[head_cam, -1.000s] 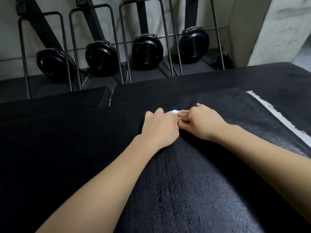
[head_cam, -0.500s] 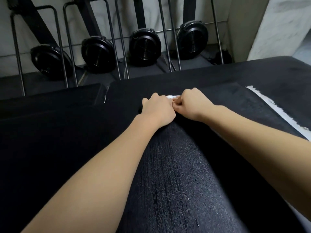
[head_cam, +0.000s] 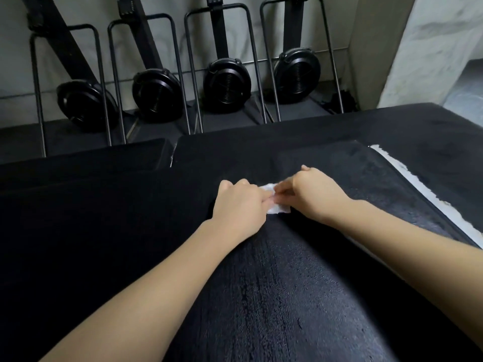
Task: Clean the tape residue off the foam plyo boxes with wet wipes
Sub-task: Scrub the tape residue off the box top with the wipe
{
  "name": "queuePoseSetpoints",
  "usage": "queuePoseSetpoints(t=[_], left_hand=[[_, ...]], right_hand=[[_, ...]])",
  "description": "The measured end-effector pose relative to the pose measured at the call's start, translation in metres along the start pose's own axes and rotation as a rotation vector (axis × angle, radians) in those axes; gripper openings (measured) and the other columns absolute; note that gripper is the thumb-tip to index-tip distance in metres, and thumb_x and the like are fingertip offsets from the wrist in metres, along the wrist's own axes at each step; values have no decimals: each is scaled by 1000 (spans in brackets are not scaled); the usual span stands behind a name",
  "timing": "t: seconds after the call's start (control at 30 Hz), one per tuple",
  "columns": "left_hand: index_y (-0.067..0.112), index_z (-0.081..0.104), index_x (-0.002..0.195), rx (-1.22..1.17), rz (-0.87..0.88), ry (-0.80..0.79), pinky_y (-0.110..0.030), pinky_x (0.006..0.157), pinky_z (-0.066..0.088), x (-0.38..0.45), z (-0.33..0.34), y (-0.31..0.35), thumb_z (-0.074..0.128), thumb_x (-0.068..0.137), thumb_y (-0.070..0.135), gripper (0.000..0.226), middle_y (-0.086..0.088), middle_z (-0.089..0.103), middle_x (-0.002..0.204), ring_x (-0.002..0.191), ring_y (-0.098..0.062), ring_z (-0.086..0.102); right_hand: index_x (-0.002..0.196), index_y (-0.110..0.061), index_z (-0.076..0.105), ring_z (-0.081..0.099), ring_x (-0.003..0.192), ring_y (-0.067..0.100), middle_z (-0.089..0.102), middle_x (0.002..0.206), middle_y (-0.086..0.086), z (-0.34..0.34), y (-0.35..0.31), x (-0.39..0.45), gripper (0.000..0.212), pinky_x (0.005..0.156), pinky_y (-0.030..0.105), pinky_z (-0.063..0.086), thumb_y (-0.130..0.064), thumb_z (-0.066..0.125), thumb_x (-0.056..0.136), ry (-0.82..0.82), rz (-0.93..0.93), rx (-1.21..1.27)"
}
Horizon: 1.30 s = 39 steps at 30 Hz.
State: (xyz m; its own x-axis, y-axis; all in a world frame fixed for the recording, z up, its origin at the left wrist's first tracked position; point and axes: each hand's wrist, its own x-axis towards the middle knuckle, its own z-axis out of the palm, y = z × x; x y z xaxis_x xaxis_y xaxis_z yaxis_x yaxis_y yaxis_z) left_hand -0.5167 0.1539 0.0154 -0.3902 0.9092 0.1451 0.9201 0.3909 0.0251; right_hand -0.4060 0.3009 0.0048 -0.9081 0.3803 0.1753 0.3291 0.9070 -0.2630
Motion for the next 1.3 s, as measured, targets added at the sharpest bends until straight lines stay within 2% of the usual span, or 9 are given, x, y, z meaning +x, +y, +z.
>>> queuePoseSetpoints(t=[0.1, 0.17, 0.4, 0.6, 0.73, 0.83, 0.97, 1.1, 1.3], left_hand=[[39, 51, 137, 25, -35, 17, -41, 88, 38, 34, 6, -6, 28, 107, 40, 38, 9, 44, 75, 100, -21, 49], [37, 48, 139, 61, -64, 23, -38, 81, 34, 58, 11, -11, 28, 107, 36, 38, 9, 54, 86, 96, -20, 43], [37, 59, 128, 19, -102, -80, -40, 87, 31, 99, 15, -26, 29, 107, 33, 37, 6, 54, 97, 109, -21, 45], [27, 69, 102, 47, -67, -28, -42, 91, 35, 58, 12, -6, 35, 105, 33, 34, 7, 46, 82, 94, -21, 46], [26, 66, 94, 71, 4, -31, -42, 89, 38, -7, -8, 21, 36, 102, 29, 31, 2, 60, 83, 92, -22, 51], [23, 68, 105, 94, 54, -30, -41, 85, 38, -60, -21, 43, 34, 103, 30, 35, 0, 68, 93, 93, -23, 52], [23, 70, 97, 154, 185, 17, -37, 70, 35, -124, -26, 64, 40, 101, 33, 31, 2, 68, 80, 78, -21, 54], [25, 69, 71, 118, 219, 118, -32, 55, 36, -151, -15, 66, 72, 82, 36, 15, 9, 39, 48, 53, -15, 41], [24, 70, 89, 116, 146, 211, -36, 69, 36, -119, -5, 52, 62, 92, 36, 15, 12, 5, 61, 66, -16, 46]], right_hand=[[107, -35, 74, 67, 98, 25, 75, 99, -5, 9, 15, 35, 23, 116, 42, 34, -41, 53, 100, 18, 5, -28], [107, -33, 72, 66, 92, 31, 74, 97, 0, 16, 22, 57, 23, 98, 49, 48, -38, 51, 101, 17, 9, -46], [105, -20, 77, 64, 86, 35, 74, 94, 11, 25, 38, 92, 32, 78, 44, 55, -37, 51, 101, 70, 42, -57], [101, -18, 77, 67, 93, 33, 75, 99, 7, 32, 33, 55, 38, 86, 42, 54, -42, 48, 97, 39, 43, -103], [109, -26, 77, 67, 110, 24, 75, 115, -1, 32, 19, -13, 43, 117, 33, 26, -50, 43, 98, -19, 8, -96], [105, -29, 77, 66, 112, 17, 75, 112, -5, 27, -5, -66, 68, 117, 26, 12, -60, 19, 88, -81, -40, -93], [106, -29, 76, 66, 110, 13, 74, 113, -12, 19, -33, -136, 64, 114, 27, 18, -52, 17, 95, -95, -119, -160], [105, -26, 76, 68, 110, 9, 75, 110, -15, 18, -50, -167, 44, 113, 39, 30, -41, 35, 97, -11, -165, -171], [116, -24, 75, 68, 114, 20, 70, 127, -8, 18, -38, -126, 69, 118, 42, 24, -50, 15, 92, -63, -79, -193]])
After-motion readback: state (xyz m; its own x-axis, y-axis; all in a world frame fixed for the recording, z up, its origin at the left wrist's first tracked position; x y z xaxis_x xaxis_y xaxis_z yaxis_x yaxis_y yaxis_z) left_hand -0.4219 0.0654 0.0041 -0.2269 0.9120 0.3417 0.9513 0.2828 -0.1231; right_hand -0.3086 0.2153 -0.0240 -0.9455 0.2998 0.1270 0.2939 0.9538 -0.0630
